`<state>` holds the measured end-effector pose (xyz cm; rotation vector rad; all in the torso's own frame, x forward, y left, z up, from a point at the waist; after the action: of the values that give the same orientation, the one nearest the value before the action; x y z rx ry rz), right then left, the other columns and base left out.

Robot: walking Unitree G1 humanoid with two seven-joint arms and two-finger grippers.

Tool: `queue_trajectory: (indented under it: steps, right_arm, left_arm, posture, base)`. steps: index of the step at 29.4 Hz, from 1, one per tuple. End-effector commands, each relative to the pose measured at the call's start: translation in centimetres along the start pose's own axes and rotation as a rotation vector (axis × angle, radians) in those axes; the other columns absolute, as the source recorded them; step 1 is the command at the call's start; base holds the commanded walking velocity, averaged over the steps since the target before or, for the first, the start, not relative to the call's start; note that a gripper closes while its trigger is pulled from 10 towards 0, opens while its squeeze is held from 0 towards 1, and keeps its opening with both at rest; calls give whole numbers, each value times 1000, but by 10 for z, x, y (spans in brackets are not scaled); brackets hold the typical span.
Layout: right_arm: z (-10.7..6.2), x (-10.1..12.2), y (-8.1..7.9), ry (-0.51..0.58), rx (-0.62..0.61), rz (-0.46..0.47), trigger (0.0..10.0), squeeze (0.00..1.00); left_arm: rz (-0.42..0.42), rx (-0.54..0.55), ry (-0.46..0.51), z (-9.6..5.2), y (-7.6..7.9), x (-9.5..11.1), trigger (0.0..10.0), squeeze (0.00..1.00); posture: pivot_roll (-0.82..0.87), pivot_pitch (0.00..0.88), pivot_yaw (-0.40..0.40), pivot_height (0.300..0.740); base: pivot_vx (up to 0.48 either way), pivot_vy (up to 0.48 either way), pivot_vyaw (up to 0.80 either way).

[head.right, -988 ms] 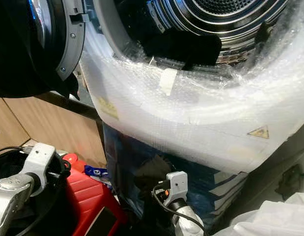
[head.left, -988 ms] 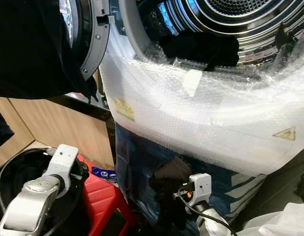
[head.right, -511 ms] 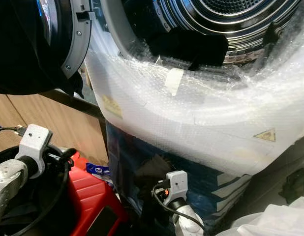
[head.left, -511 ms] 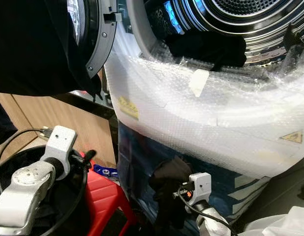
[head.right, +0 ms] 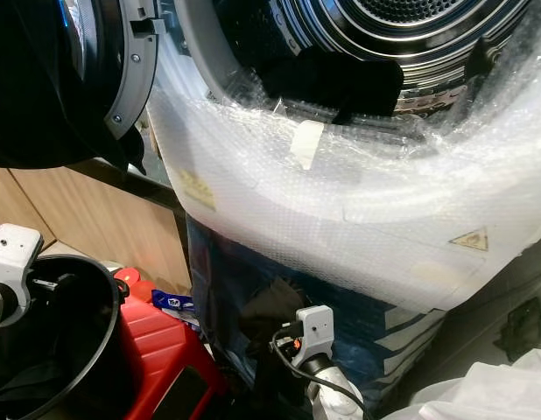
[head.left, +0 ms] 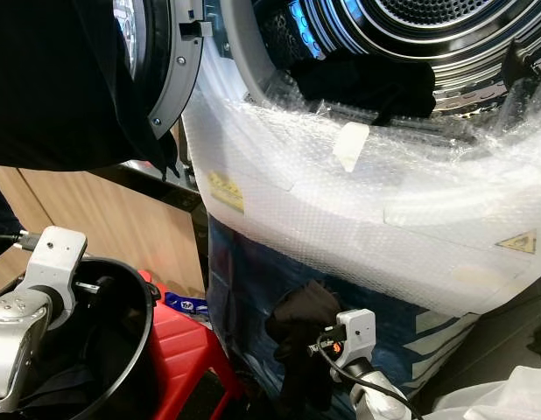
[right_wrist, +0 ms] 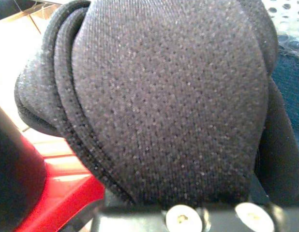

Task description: Clothes washing

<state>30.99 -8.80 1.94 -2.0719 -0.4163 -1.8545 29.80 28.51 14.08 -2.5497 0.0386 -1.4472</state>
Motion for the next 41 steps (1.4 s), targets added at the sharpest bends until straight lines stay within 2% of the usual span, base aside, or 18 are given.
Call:
queue_trajectory:
  steps: [1,2,3,4,9,10,18,19,25,28,35,41]
  right_arm:
    - [1,3,1,13,0,1,0,0]
    - [1,3,1,13,0,1,0,0]
    - [1,3,1,12,1,-2,0,0]
    - [1,3,1,12,1,-2,0,0]
    - [1,3,1,14,5,-5,0,0]
    - [1,3,1,14,5,-4,0,0]
    - [3,5,1,17,4,-6,0,0]
    - [3,6,1,20,4,-5,0,0]
    - [4,9,3,29,1,-10,0,0]
    - [4,9,4,28,-3,-13,0,0]
    - [4,11,8,35,-12,-20,0,0]
    - [2,12,11,39,-21,-24,0,0]
  left_arm:
    - [-23,29,-82,4,-2,-22,10000,0]
    - [-23,29,-82,4,-2,-22,10000,0]
    - [-26,17,-122,7,1,-35,10000,0]
    - [-36,17,-132,9,2,-39,10000,0]
    - [-39,55,-125,17,0,-46,10000,0]
    - [-73,70,-115,21,-1,-47,10000,0]
    - [-101,39,-15,41,7,-31,10000,0]
    - [-90,13,-10,45,11,-30,10000,0]
    - [-73,-18,59,54,16,-10,10000,0]
    - [-57,-46,91,60,24,-1,10000,0]
    - [-93,-64,93,67,31,3,10000,0]
    - [-87,-72,116,70,38,7,10000,0]
  posture:
    - [118,105,-10,740]
    - [118,105,-10,740]
    - [114,105,-10,740]
    - [113,107,-13,740]
    - [108,109,-20,740]
    - [109,109,-24,740]
    - [94,100,-26,740]
    - [87,101,-28,740]
    - [83,98,-31,740]
    - [74,97,-30,740]
    - [60,98,-29,740]
    - [54,104,-35,740]
  base:
    - [0,0,0]
    - [0,0,0]
    - [0,0,0]
    - [0,0,0]
    - [0,0,0]
    - [0,0,0]
    - [0,0,0]
    - [0,0,0]
    - [0,0,0]
    - [0,0,0]
    - [0,0,0]
    - [0,0,0]
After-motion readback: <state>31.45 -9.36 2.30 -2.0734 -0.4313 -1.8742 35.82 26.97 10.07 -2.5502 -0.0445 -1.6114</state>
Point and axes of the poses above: a point about 5 cm out from each wrist's last joint towards the gripper, its own z axis pointing out of the wrist towards the gripper, its own x axis along the axis of the wrist's last joint, y = z × x, the point moved 4 cm from there along z, pointing out of the wrist towards the gripper, and after that the axes turned 7 degrees about -z, right-handed, at the moved point
